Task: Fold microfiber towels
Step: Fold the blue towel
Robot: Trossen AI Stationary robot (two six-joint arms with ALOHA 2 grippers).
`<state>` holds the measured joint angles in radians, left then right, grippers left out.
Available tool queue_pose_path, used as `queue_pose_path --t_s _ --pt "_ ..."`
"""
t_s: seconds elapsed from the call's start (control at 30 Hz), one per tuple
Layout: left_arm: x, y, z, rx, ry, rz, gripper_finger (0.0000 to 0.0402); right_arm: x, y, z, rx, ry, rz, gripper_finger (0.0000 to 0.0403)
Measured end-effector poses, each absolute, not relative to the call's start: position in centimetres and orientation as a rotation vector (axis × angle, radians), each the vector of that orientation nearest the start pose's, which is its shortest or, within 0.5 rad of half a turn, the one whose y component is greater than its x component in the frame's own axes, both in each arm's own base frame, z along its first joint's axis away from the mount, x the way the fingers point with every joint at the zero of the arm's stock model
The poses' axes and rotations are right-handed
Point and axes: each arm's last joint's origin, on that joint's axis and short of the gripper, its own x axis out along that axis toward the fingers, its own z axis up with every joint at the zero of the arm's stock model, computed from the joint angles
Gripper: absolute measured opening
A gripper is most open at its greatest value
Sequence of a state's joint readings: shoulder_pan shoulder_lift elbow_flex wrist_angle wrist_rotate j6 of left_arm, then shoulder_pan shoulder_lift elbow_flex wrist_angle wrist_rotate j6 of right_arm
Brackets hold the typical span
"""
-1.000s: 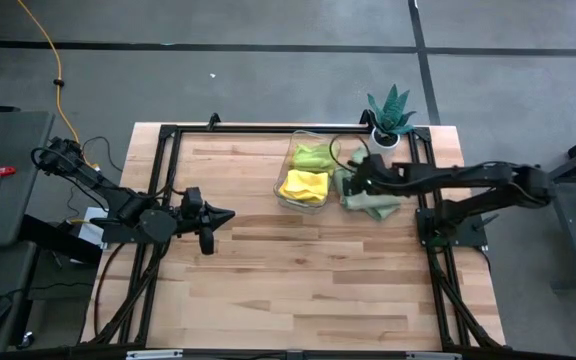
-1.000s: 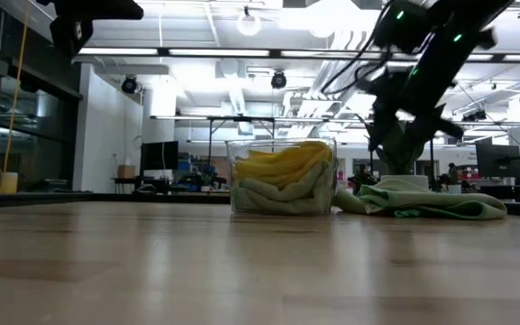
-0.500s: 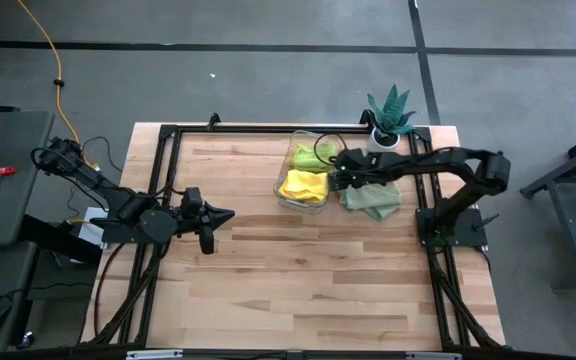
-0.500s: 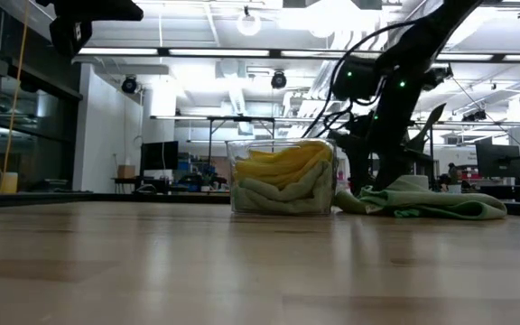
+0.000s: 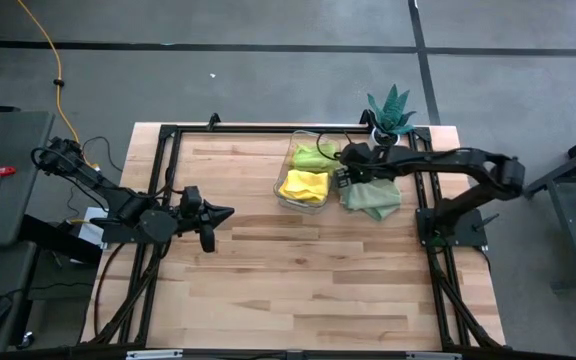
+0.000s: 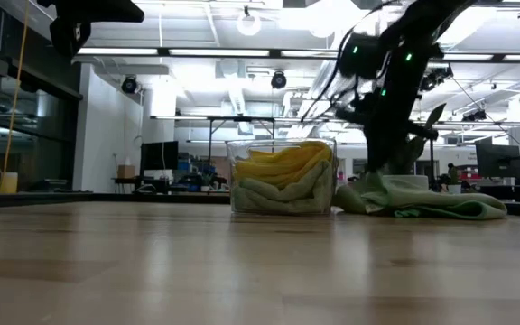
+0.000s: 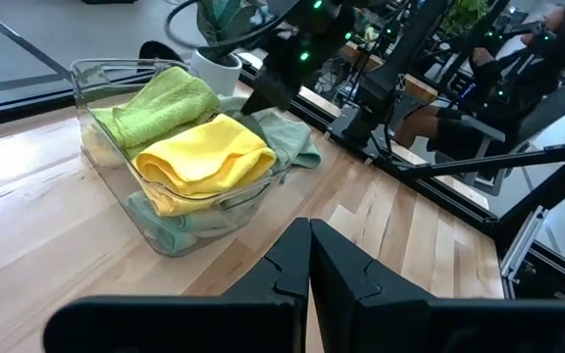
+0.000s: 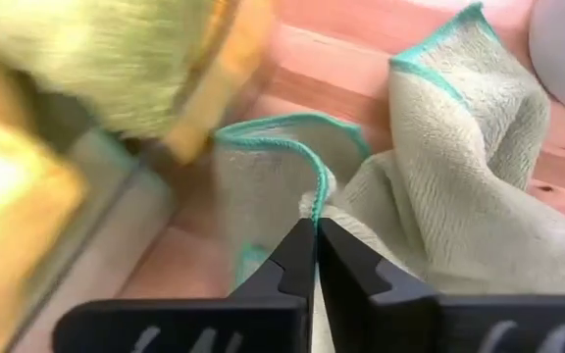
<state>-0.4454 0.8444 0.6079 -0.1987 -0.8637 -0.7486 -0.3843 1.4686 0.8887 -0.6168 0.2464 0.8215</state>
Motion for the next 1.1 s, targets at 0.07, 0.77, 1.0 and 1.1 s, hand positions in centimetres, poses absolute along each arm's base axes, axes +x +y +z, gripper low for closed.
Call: queue_pose_path --t_s 0.07,0.77,1.0,1.1 --pt "16.8 -5.6 26.5 -0.464 0.174 0.513 0.0000 24.0 -9.8 20.5 0.766 0.902 -0.980 0.0003" --pt "18.0 -6.4 27.3 -0.518 0.124 0.363 0.0000 27.7 7.2 27.5 0.931 0.463 -0.077 0.0000" --pt "20.0 -7.7 25.3 -0.502 0.256 0.257 0.0000 29.7 6.6 28.3 1.000 0.231 -0.063 0.0000" --pt "21.0 -8.4 23.6 -0.503 0.349 0.225 0.0000 29.6 6.5 27.6 1.005 0.279 -0.127 0.0000"
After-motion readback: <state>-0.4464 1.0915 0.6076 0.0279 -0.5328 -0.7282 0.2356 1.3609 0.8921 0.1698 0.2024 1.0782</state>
